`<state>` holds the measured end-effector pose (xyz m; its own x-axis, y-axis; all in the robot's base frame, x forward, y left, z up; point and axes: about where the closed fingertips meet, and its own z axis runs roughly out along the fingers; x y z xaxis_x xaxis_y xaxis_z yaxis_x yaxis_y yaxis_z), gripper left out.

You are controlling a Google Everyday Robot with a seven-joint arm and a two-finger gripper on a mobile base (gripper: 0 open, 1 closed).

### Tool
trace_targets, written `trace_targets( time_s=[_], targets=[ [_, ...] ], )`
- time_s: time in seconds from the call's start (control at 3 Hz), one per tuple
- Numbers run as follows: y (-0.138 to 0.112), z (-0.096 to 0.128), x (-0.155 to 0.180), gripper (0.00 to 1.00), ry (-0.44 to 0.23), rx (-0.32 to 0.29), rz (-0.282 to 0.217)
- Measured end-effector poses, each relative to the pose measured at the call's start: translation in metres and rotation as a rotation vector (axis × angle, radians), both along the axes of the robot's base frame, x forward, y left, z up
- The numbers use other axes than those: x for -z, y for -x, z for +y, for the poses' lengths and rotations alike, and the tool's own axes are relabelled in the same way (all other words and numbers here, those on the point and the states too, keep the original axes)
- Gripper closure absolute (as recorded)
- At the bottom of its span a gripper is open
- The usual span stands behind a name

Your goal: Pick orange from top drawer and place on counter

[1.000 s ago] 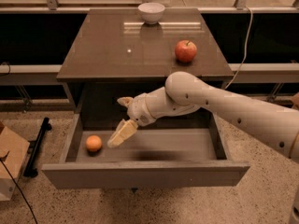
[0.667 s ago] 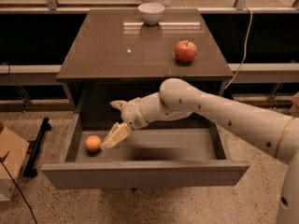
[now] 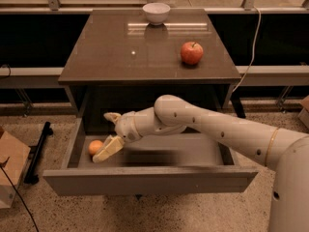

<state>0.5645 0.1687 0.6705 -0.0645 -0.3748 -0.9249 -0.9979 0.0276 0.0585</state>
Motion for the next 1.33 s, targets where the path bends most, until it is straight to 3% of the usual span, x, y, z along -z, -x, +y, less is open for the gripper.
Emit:
trace_targets(
  time_s=[1.0, 1.33],
  targets=[
    [0.002, 0.032, 0.046, 0.00, -0.045, 0.041, 0.094],
    [0.004, 0.029, 0.046, 0.25, -0.050, 0.068, 0.117]
  ],
)
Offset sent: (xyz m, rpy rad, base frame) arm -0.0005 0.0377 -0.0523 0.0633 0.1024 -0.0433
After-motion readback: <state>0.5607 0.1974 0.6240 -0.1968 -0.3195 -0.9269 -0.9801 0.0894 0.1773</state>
